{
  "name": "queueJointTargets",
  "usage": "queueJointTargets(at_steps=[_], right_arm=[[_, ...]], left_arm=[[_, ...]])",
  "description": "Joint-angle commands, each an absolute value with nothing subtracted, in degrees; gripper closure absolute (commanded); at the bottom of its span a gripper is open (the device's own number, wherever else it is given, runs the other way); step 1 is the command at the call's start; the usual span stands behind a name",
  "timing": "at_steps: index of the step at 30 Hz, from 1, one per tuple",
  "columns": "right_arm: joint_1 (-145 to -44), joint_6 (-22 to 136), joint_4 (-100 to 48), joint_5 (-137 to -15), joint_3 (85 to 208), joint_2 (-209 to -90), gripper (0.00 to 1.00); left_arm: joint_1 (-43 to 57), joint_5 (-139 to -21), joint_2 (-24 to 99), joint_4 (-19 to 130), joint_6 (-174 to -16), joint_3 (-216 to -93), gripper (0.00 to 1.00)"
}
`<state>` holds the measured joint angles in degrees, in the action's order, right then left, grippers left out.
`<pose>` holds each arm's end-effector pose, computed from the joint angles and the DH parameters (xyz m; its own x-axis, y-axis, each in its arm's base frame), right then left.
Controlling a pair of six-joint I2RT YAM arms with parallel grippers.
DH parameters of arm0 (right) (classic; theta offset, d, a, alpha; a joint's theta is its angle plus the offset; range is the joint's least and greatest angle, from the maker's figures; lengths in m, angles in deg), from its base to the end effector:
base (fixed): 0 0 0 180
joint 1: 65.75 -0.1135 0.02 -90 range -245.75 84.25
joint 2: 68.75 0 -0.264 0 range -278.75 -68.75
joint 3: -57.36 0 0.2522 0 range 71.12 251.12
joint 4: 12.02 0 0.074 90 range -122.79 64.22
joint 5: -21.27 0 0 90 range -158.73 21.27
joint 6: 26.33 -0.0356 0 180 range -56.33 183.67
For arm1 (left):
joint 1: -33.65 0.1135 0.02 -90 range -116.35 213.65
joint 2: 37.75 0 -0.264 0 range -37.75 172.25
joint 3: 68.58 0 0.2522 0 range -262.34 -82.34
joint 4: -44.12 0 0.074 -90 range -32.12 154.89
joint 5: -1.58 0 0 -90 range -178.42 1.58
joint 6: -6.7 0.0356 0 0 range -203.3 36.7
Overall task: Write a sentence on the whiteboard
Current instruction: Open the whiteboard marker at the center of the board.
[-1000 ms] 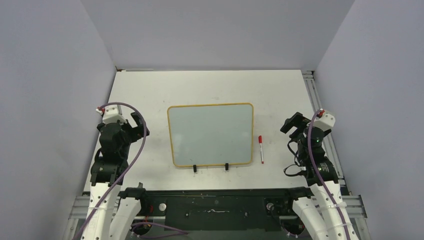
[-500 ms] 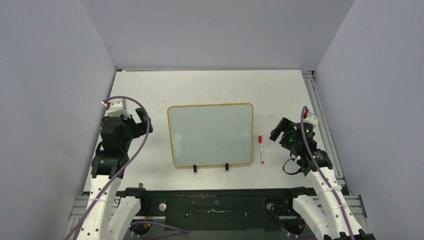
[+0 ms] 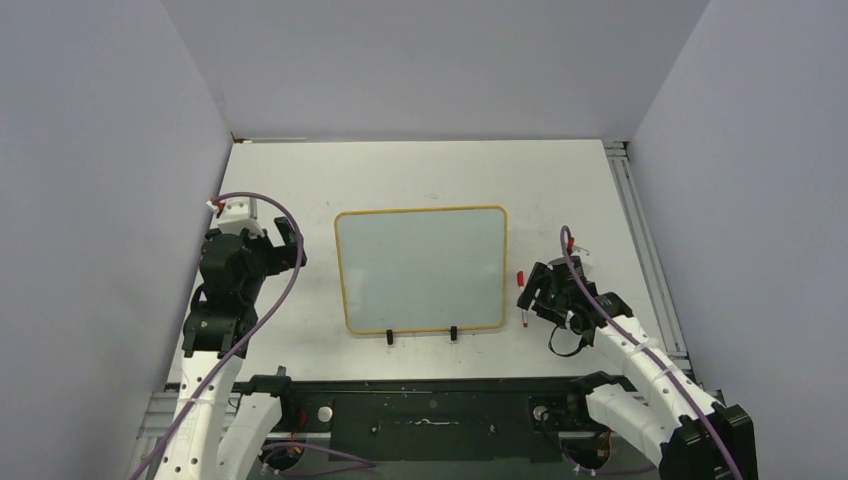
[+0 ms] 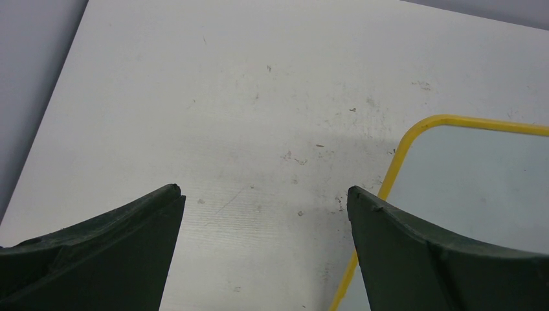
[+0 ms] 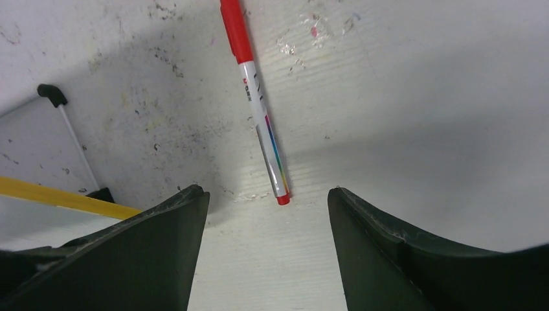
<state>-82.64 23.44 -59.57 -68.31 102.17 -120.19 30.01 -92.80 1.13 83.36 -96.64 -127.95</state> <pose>0.1628 0.0492 0.2019 -0.7773 0.4389 -0.4506 0.2824 0.8836 0.3734 0.1543 -0.0071 0.3323 -0.3101 -0.2108 -0.9270 -0.0826 0.9774 -0.1946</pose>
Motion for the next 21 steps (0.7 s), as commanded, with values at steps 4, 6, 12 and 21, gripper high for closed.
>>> queueJointTargets(at_steps=[4, 6, 12, 21], right_arm=[[-87.4, 18.1, -53.2, -64.5, 97.8, -125.2, 0.42], [-87.8, 17.9, -52.5, -64.1, 97.6, -126.3, 0.45], [-89.7, 18.8, -52.7, -61.1, 99.3, -129.9, 0.51], [-94.1, 18.1, -53.9, -54.1, 101.8, -136.7, 0.65]], left_arm=[[30.4, -94.4, 0.0, 82.4, -96.4, -128.4, 0.04], [30.4, -94.7, -0.3, 82.4, -96.6, -128.2, 0.04], [30.3, -94.1, -0.6, 82.3, -96.7, -128.0, 0.04], [30.3, -93.8, -1.1, 82.3, -96.7, -128.0, 0.04]])
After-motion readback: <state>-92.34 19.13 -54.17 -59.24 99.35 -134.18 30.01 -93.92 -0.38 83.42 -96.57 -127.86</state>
